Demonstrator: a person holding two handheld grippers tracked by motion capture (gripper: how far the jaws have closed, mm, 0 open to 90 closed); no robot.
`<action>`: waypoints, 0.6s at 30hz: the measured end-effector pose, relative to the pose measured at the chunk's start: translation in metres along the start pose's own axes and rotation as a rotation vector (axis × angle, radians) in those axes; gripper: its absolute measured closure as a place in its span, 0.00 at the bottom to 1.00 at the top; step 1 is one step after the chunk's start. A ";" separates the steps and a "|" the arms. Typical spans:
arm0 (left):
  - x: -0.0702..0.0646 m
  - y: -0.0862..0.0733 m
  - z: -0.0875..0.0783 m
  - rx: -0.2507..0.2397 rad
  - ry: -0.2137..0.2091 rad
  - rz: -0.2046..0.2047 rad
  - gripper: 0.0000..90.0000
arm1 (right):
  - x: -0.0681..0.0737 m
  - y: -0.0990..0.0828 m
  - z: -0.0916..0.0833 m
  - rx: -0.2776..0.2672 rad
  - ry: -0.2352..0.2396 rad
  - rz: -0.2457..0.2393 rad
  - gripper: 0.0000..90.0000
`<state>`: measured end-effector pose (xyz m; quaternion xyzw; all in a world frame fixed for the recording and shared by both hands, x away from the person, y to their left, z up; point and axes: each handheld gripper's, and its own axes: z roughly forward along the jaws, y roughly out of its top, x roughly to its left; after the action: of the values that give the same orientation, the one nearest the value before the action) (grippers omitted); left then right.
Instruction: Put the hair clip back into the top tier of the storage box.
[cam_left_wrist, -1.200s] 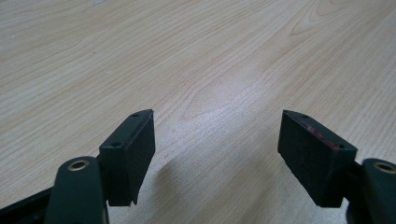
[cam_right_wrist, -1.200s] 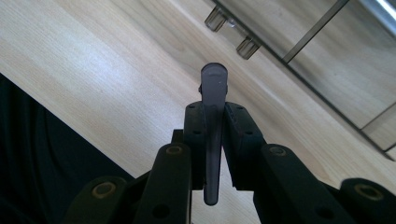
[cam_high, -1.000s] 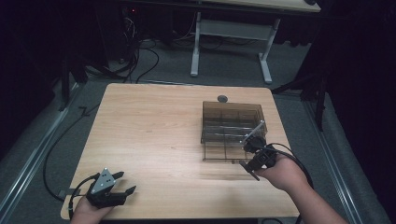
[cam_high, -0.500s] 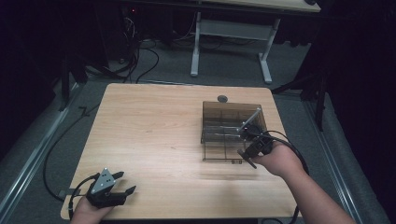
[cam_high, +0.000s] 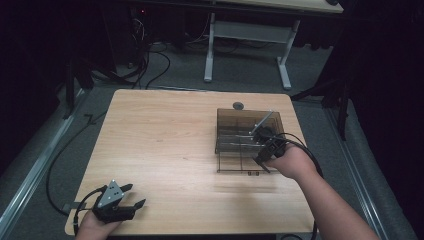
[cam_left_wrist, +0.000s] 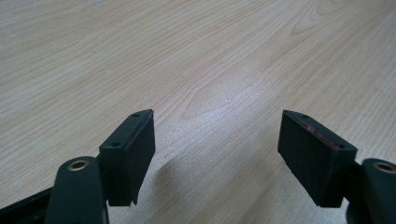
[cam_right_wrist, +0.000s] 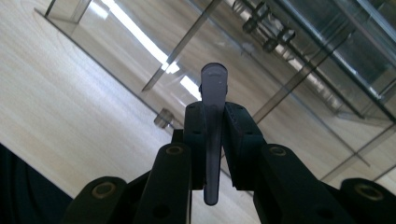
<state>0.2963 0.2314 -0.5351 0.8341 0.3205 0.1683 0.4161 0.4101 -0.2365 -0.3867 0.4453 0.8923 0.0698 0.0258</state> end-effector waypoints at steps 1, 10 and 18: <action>0.000 0.000 0.000 0.003 -0.001 0.000 0.31 | 0.000 0.002 0.001 -0.006 0.000 0.008 0.89; 0.000 0.000 0.000 0.004 -0.001 0.000 0.31 | 0.002 0.014 0.011 -0.006 -0.002 -0.014 0.89; 0.000 0.000 0.000 0.004 -0.002 -0.001 0.31 | 0.003 0.022 0.022 0.006 -0.007 -0.032 0.89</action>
<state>0.2966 0.2314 -0.5351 0.8348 0.3211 0.1668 0.4149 0.4286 -0.2190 -0.4047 0.4313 0.8994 0.0650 0.0289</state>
